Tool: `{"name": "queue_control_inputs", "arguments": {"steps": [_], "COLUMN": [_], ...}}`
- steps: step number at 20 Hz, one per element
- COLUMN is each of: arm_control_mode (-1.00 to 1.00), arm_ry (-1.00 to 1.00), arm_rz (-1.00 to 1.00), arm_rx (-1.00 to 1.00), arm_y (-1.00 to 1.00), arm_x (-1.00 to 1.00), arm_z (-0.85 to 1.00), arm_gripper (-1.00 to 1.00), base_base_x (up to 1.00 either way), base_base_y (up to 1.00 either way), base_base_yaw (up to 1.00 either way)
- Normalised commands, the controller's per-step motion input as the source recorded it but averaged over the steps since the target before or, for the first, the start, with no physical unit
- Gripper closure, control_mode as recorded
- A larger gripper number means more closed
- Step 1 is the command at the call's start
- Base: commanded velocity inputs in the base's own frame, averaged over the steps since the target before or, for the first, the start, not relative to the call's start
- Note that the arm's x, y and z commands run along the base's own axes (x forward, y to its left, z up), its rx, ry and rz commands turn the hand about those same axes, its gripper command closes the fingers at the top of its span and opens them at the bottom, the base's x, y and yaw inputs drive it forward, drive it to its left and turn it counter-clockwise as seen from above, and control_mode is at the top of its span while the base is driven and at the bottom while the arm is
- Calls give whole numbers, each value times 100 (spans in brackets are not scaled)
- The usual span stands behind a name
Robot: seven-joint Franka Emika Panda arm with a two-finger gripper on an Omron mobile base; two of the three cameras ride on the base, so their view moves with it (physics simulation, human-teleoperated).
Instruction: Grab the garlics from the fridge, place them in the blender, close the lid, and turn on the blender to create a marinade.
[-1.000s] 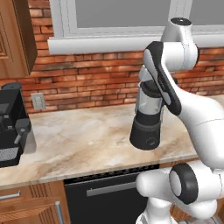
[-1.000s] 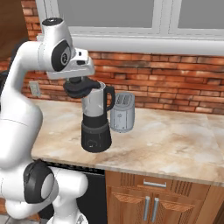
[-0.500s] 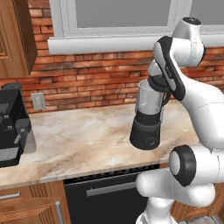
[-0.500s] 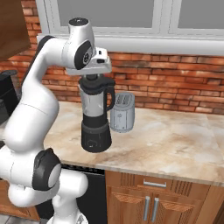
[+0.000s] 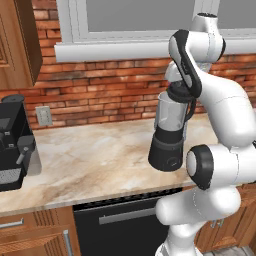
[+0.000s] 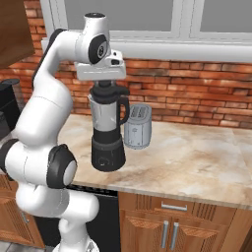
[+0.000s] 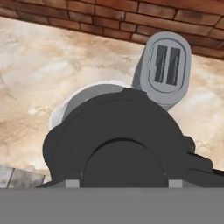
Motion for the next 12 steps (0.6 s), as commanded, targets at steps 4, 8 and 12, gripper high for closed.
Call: {"name": "queue_control_inputs", "arguments": {"steps": [4, 8, 12], "arm_control_mode": [-100, -100, -100], "arm_ry": [0, 6, 9], "arm_rz": [-1, -3, 0], "arm_rx": [-3, -2, 0], "arm_y": [25, 32, 25], "arm_x": [39, 21, 3], "arm_z": [-8, -47, -31], "arm_gripper": [100, 100, 100], "base_base_x": [0, 0, 0], "base_base_y": [0, 0, 0], "base_base_yaw": [0, 0, 0]}}
